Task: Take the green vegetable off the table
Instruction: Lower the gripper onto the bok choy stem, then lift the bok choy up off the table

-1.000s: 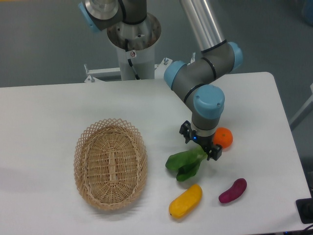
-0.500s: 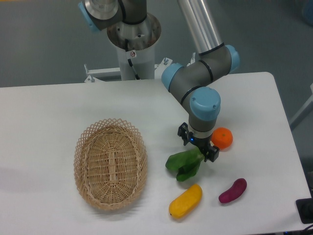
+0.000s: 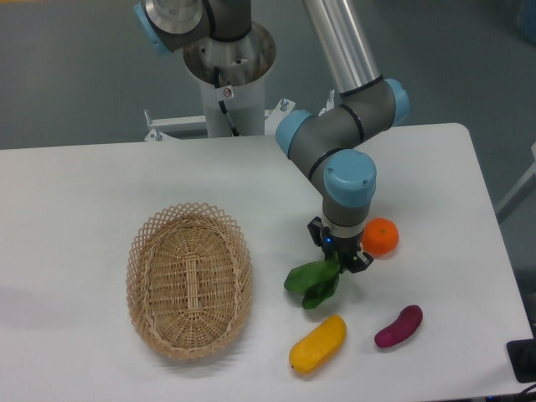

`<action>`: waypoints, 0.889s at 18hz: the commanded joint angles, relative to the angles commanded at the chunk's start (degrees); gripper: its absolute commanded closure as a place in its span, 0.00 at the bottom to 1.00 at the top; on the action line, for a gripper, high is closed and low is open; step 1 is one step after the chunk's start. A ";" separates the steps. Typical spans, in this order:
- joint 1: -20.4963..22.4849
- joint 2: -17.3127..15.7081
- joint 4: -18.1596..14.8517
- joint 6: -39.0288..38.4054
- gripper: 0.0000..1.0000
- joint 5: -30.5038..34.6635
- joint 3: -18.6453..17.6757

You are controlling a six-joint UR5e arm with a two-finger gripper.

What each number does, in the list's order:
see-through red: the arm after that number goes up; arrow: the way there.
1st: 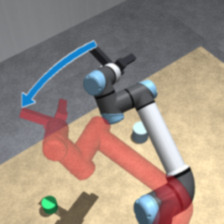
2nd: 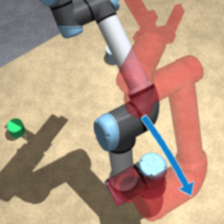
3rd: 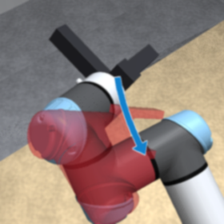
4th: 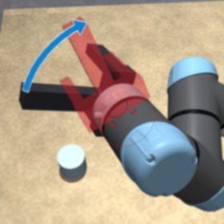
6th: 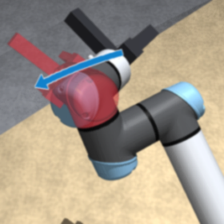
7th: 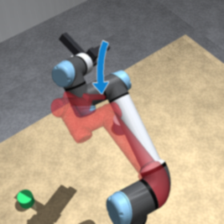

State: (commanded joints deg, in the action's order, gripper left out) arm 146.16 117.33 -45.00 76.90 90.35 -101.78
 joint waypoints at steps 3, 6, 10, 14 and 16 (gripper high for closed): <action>0.96 -1.93 -0.17 0.61 0.75 -0.53 0.44; 2.98 -4.74 -0.88 0.79 0.75 -1.05 1.40; 5.88 -6.85 -5.79 0.79 0.75 -5.18 6.58; 6.68 -5.10 -8.69 0.79 0.75 -6.76 14.66; 11.07 -4.40 -17.83 4.03 0.75 -11.25 22.58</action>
State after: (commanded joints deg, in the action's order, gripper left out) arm 157.23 112.94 -62.83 80.93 79.11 -79.20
